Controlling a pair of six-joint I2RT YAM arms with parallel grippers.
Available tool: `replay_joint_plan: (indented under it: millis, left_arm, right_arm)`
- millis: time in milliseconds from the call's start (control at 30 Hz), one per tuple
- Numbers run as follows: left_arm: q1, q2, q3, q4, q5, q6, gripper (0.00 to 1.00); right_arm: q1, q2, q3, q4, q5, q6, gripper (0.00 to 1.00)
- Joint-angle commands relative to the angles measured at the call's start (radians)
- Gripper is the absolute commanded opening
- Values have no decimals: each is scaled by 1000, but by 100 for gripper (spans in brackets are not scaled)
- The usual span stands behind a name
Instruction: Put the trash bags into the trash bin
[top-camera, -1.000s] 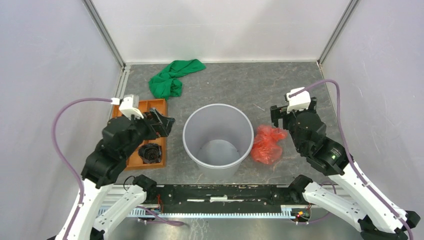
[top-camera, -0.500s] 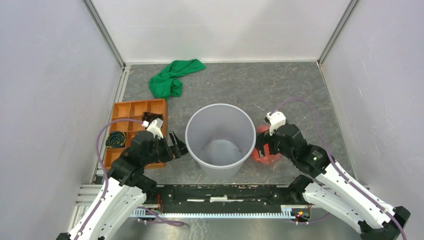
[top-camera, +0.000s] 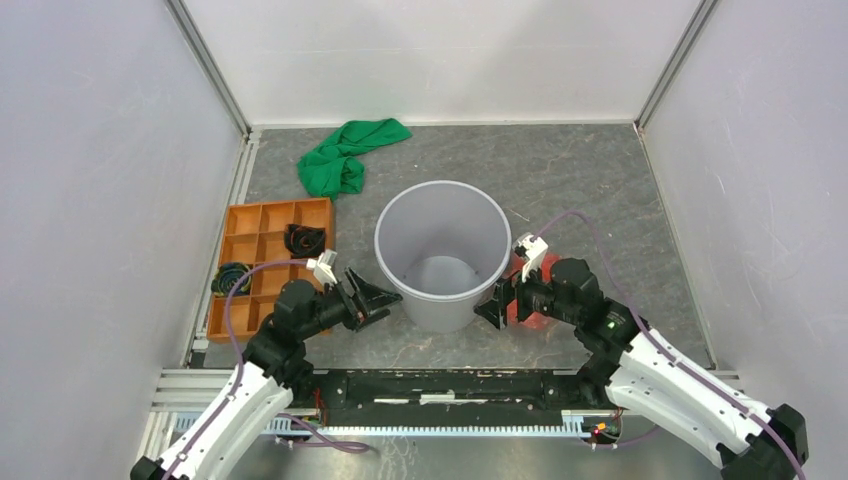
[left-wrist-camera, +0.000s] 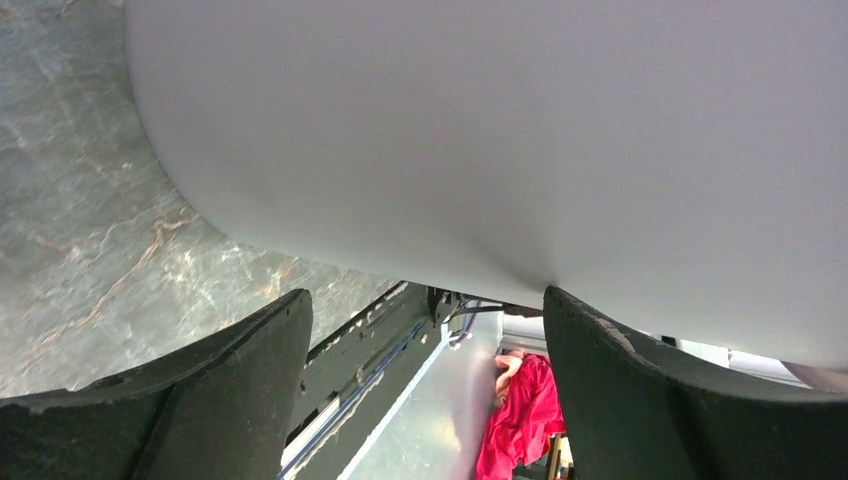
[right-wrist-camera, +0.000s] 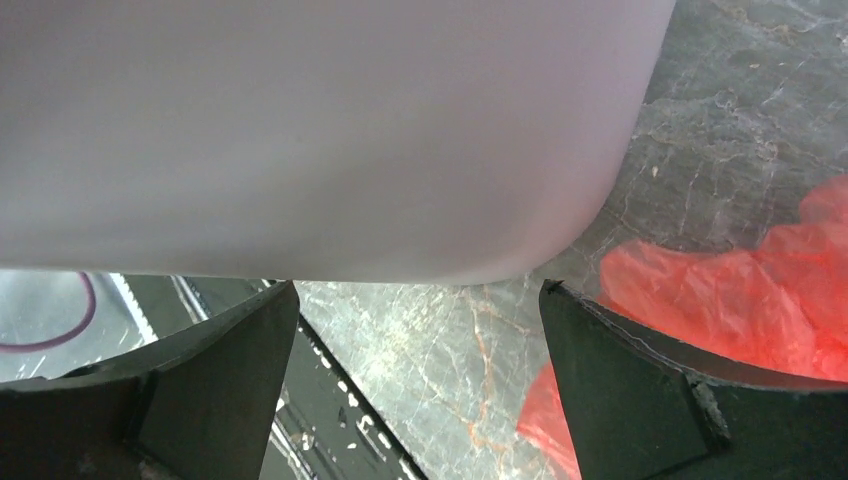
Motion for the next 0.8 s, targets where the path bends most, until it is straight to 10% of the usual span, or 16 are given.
replay_joint_plan:
  millis: [0, 333, 767]
  left_arm:
    - [0, 102, 27, 204, 2, -34, 91]
    - [2, 411, 110, 346, -120, 68, 99]
    - [28, 829, 420, 253, -190, 358, 100]
  right_arm:
    - [2, 45, -60, 193, 36, 16, 98]
    - [1, 260, -30, 439, 283, -41, 98]
    - [-3, 621, 317, 223, 398, -182, 98]
